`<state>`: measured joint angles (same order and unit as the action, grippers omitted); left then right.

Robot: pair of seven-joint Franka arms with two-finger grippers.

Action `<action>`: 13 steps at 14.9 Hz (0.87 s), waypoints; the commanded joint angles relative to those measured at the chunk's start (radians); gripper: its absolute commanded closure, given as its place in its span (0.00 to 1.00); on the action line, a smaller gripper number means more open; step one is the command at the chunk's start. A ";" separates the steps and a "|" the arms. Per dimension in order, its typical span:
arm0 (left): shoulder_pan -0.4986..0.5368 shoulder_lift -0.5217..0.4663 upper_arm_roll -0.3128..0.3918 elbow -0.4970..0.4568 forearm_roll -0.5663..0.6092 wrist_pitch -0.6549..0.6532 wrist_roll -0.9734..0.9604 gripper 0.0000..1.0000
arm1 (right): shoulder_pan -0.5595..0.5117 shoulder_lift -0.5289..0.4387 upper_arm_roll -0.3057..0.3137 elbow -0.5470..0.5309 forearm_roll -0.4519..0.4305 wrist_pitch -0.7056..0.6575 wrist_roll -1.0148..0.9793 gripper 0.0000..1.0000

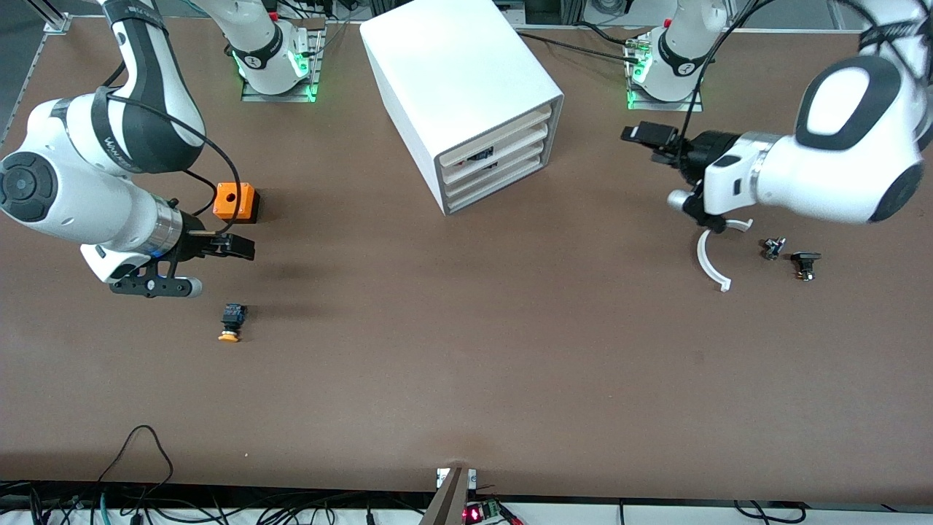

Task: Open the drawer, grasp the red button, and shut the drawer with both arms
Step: 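Move the left gripper toward the drawer while the right gripper rises, then grasp the front of the lower drawer with the left gripper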

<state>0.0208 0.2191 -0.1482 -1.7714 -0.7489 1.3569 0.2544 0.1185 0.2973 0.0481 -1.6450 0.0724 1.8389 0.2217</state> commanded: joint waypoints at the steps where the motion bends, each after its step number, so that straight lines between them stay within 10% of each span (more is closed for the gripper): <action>1: 0.030 -0.024 -0.005 -0.210 -0.146 0.129 0.278 0.00 | 0.017 -0.001 -0.002 0.014 0.020 0.016 0.051 0.01; 10: 0.022 -0.046 -0.095 -0.595 -0.562 0.370 0.762 0.02 | 0.128 0.055 -0.004 0.115 0.066 0.020 0.293 0.01; 13: 0.025 -0.041 -0.183 -0.642 -0.587 0.476 0.874 0.22 | 0.182 0.080 -0.004 0.155 0.058 0.022 0.401 0.01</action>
<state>0.0363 0.2159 -0.2892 -2.3592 -1.3007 1.7716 1.0403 0.2680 0.3413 0.0509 -1.5456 0.1264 1.8689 0.5537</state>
